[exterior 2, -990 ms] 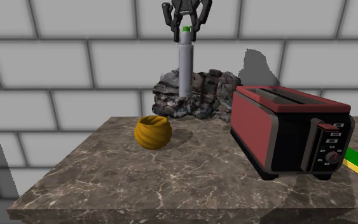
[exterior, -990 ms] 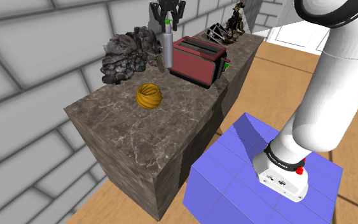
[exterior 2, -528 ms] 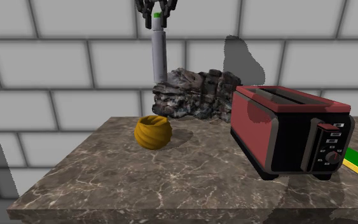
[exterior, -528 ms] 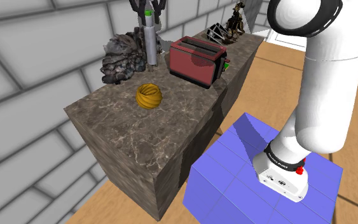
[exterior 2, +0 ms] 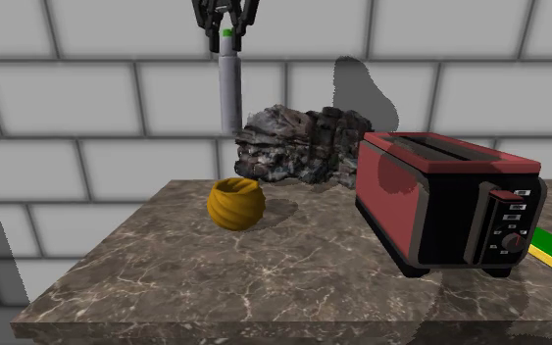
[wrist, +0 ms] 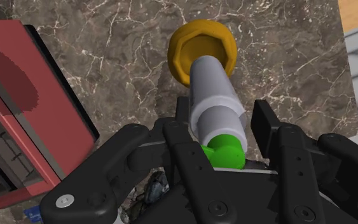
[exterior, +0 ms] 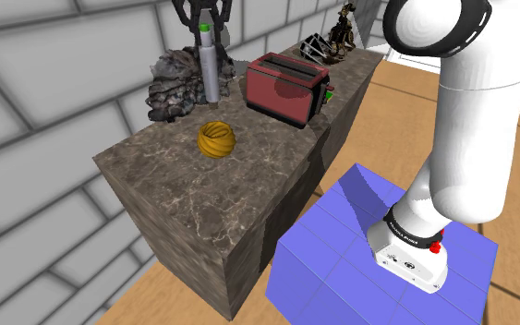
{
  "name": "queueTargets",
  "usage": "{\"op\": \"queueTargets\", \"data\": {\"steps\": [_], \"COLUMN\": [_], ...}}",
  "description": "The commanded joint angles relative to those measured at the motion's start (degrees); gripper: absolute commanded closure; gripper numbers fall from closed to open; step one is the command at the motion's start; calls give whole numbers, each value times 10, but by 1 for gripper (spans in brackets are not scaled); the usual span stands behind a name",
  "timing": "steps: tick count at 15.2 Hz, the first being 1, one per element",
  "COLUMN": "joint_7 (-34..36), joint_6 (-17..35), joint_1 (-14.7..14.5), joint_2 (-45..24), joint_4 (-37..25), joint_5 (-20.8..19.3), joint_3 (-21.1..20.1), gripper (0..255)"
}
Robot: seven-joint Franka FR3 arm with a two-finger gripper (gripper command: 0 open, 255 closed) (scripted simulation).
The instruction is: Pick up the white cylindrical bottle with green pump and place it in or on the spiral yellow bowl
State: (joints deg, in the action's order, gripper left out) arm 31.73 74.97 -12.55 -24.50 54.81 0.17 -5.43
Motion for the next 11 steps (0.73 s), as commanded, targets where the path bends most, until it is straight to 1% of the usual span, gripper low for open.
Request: {"op": "queueTargets", "data": {"steps": [1, 6, 11], "joint_7": [-1, -3, -5], "joint_6": [24, 77, 124], "joint_1": [2, 4, 6], "joint_2": [16, 40, 55], "joint_4": [39, 116, 178], "joint_5": [1, 3, 5], "joint_3": [0, 0, 1], "gripper": [255, 255, 255]}}
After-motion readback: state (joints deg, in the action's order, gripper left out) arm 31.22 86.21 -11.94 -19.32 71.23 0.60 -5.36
